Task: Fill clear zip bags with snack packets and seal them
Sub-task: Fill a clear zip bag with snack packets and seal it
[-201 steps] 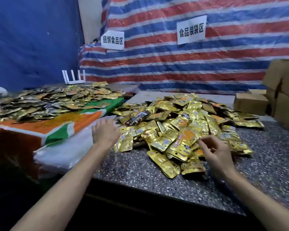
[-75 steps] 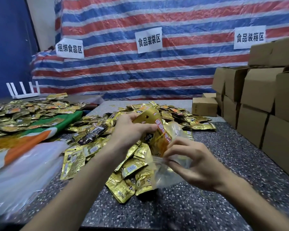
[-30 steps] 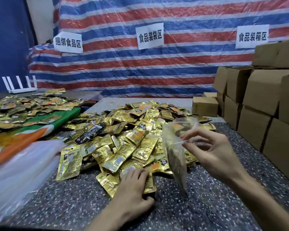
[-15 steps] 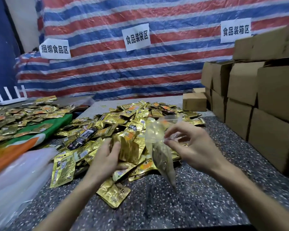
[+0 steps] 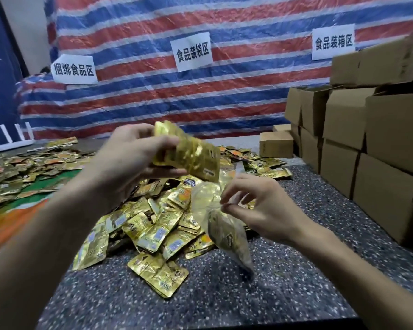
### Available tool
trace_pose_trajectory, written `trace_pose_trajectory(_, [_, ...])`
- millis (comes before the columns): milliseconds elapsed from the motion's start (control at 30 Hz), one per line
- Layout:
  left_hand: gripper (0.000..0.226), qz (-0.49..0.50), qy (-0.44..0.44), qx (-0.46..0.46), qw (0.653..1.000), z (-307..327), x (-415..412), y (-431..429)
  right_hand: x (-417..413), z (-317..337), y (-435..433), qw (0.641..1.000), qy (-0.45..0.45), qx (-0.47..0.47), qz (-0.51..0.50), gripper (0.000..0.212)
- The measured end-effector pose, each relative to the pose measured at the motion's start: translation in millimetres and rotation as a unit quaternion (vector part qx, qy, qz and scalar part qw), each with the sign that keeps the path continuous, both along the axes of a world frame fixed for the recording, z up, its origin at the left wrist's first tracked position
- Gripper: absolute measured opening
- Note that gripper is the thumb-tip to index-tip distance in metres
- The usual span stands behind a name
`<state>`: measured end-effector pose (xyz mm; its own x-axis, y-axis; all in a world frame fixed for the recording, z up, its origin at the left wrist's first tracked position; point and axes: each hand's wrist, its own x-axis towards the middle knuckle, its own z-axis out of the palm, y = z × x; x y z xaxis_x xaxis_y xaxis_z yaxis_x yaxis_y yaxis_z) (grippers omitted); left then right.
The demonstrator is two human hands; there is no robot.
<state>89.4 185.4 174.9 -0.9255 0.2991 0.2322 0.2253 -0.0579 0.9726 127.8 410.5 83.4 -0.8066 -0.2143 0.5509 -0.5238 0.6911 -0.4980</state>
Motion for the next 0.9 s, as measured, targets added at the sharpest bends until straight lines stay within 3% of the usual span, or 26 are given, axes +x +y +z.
trace_pose_trajectory(133, [0.013,0.012,-0.015,-0.090,0.996,-11,-5,19,2,2,-3,1.000,0.001,-0.010,0.016,0.009])
trace_pose_trajectory(333, [0.030,0.120,0.124,-0.313,0.934,-41,-21,52,1,6,-6,0.999,0.026,-0.041,0.019,0.014])
trace_pose_trajectory(433, [0.037,0.111,0.145,-0.322,0.929,-45,-26,70,-1,3,-9,0.998,0.046,-0.038,-0.007,0.010])
trace_pose_trajectory(533, [0.055,0.014,0.154,-0.362,0.919,-45,-31,73,-1,-4,-5,0.995,0.079,-0.004,-0.052,0.010])
trace_pose_trajectory(700, [0.026,-0.087,0.188,-0.426,0.881,-48,-43,61,4,-10,-6,0.993,0.101,0.020,-0.058,0.013])
trace_pose_trajectory(800, [0.013,-0.094,0.190,-0.378,0.901,-48,-42,66,3,-6,-9,0.993,0.108,0.012,-0.036,0.014])
trace_pose_trajectory(900, [0.036,-0.079,0.207,-0.377,0.899,-42,-39,70,1,0,-7,0.993,0.108,-0.054,-0.012,0.012])
